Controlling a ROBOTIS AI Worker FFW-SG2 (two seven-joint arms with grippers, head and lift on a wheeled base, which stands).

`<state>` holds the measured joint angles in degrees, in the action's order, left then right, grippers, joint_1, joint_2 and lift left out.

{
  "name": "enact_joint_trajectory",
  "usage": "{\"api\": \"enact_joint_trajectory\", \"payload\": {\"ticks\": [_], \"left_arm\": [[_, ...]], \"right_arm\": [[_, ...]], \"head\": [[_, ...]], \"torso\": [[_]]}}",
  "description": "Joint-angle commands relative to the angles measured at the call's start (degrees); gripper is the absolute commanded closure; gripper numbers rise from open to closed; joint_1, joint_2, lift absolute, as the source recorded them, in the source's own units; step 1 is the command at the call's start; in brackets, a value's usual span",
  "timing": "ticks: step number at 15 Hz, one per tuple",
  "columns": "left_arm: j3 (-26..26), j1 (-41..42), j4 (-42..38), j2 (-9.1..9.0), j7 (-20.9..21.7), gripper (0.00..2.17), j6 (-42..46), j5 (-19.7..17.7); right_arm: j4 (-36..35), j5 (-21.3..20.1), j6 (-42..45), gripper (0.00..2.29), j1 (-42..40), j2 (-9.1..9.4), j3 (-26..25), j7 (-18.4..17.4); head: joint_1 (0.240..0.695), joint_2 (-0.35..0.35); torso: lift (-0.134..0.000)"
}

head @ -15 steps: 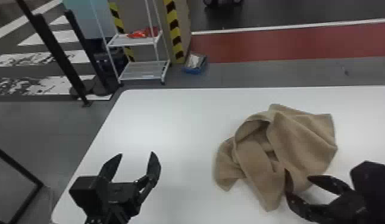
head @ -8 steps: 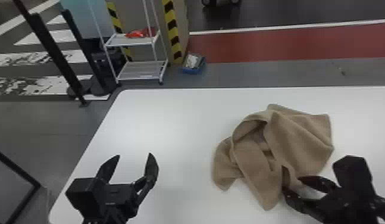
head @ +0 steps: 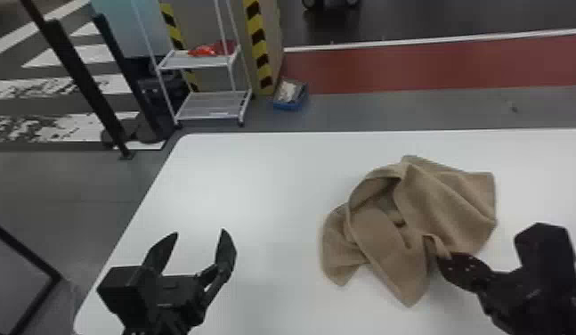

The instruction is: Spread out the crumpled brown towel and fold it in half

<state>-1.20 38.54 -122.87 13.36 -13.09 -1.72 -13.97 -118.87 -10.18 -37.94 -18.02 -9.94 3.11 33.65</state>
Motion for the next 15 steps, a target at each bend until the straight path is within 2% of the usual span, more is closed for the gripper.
{"api": "enact_joint_trajectory", "payload": {"ticks": [1, 4, 5, 6, 7, 9, 10, 12, 13, 15], "left_arm": [[-0.04, 0.04, 0.00, 0.00, 0.00, 0.15, 0.00, 0.00], [-0.04, 0.04, -0.09, 0.09, 0.08, 0.15, 0.17, 0.09], [-0.04, 0.04, -0.09, 0.09, 0.08, 0.15, 0.17, 0.00], [-0.04, 0.04, 0.00, 0.09, 0.08, 0.15, 0.17, 0.00], [-0.04, 0.04, 0.00, 0.00, 0.08, 0.15, 0.17, 0.00], [-0.04, 0.13, -0.09, 0.00, 0.08, 0.15, 0.35, 0.00], [-0.04, 0.22, -0.09, 0.00, 0.08, 0.15, 0.35, 0.00], [-0.12, 0.39, -0.26, 0.09, 0.17, 0.15, 0.35, 0.00], [-0.04, 0.48, -0.35, 0.09, 0.26, 0.15, 0.35, 0.00], [-0.04, 0.83, -0.44, 0.00, 0.35, 0.15, 0.70, 0.00]], "right_arm": [[-1.36, 1.31, -0.70, 1.41, 1.06, -0.17, -4.26, 3.35], [-2.33, -1.15, -2.10, 1.41, 6.69, -1.31, -7.51, 12.14], [-2.24, -0.80, -2.28, 1.41, 8.09, -1.58, -8.74, 13.89], [-2.33, 1.31, -2.81, 1.41, 9.24, -1.58, -10.23, 15.30], [-2.24, 2.54, -4.92, 1.41, 9.85, -1.58, -10.76, 15.48], [-1.10, -0.45, -4.57, 1.41, 9.94, -1.40, -9.71, 14.60], [0.57, -0.54, -3.86, 1.41, 11.08, -1.40, -10.32, 13.28], [4.17, 0.95, 0.36, 1.41, 14.51, -1.66, -13.31, 12.84], [5.14, 0.34, 0.36, 1.41, 17.06, -2.28, -13.92, 14.33], [5.93, -2.21, 0.71, 1.40, 20.40, -5.62, -11.11, 17.32]], "head": [[0.695, 0.186], [0.695, 0.161], [0.695, 0.155], [0.695, 0.138], [0.695, 0.128], [0.695, 0.113], [0.695, 0.107], [0.695, 0.089], [0.695, 0.079], [0.695, 0.049]], "torso": [[-0.123], [-0.123], [-0.123], [-0.123], [-0.123], [-0.123], [-0.123], [-0.123], [-0.123], [-0.123]]}}
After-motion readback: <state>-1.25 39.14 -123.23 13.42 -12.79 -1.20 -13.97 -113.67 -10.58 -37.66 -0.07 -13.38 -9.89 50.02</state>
